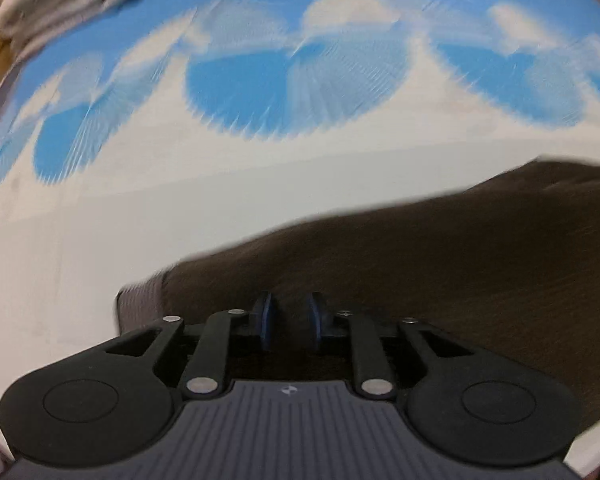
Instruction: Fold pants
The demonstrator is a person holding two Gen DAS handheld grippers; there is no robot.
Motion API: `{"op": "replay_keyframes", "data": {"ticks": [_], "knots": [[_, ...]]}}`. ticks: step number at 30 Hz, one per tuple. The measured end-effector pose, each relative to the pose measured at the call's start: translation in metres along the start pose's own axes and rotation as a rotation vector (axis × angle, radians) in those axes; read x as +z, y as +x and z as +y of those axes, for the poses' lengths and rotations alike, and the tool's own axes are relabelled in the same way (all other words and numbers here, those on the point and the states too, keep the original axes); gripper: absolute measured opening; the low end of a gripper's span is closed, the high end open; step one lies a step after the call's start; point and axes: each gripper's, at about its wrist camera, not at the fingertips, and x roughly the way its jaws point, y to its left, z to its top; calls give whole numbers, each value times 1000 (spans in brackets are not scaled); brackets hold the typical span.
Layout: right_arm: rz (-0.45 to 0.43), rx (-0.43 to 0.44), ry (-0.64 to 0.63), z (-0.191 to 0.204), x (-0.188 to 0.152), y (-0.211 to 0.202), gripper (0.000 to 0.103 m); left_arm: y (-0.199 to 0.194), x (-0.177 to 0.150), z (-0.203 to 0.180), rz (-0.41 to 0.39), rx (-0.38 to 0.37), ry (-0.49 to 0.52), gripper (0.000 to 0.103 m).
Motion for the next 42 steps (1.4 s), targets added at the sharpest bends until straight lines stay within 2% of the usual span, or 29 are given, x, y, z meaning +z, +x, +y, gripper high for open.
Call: {"op": "replay_keyframes", "data": {"ticks": [3,5,8,10,12,13,15,18,21,25,26,28,29,32,37,39,42], "knots": [[-47,14,42,-10,4,-12,41,-21,1,-14,-84,-96,-3,30],[-53,24,59,-18,4,-15,44,-20,0,-24,-71,-150,8,30],[-40,15,87,-29,2,-16,44,-8,4,-35,-28,-180,21,30],[-40,26,109,-35,1,-19,44,14,10,-44,3,-152,32,30],[-41,29,109,-38,0,-22,44,33,5,-47,82,-35,68,28],[-41,34,106,-37,-1,-23,44,39,4,-49,108,-12,87,28],[-38,46,103,-37,-4,-26,44,29,3,-51,77,-11,92,30],[-49,109,132,-42,-9,-31,45,3,4,-49,-20,-94,67,30],[-68,170,114,-45,-24,-32,46,-9,4,-50,-62,-154,48,30],[-109,203,155,-49,-33,-37,46,5,6,-59,-29,-168,76,32],[-118,203,166,-50,-35,-37,46,13,6,-62,-1,-143,98,34],[-116,199,186,-50,-42,-38,46,34,-1,-69,91,-46,166,36],[-105,203,191,-49,-44,-38,46,36,-4,-72,95,-27,189,36],[-111,220,167,-43,-47,-45,46,9,0,-77,14,-20,212,36],[-154,253,60,-32,-44,-57,46,-67,0,-80,-113,-113,122,38],[-148,257,83,-34,-47,-57,46,-94,-12,-88,-169,-160,100,38],[-136,267,178,-45,-49,-52,46,-105,-36,-104,-209,-237,63,38]]}}
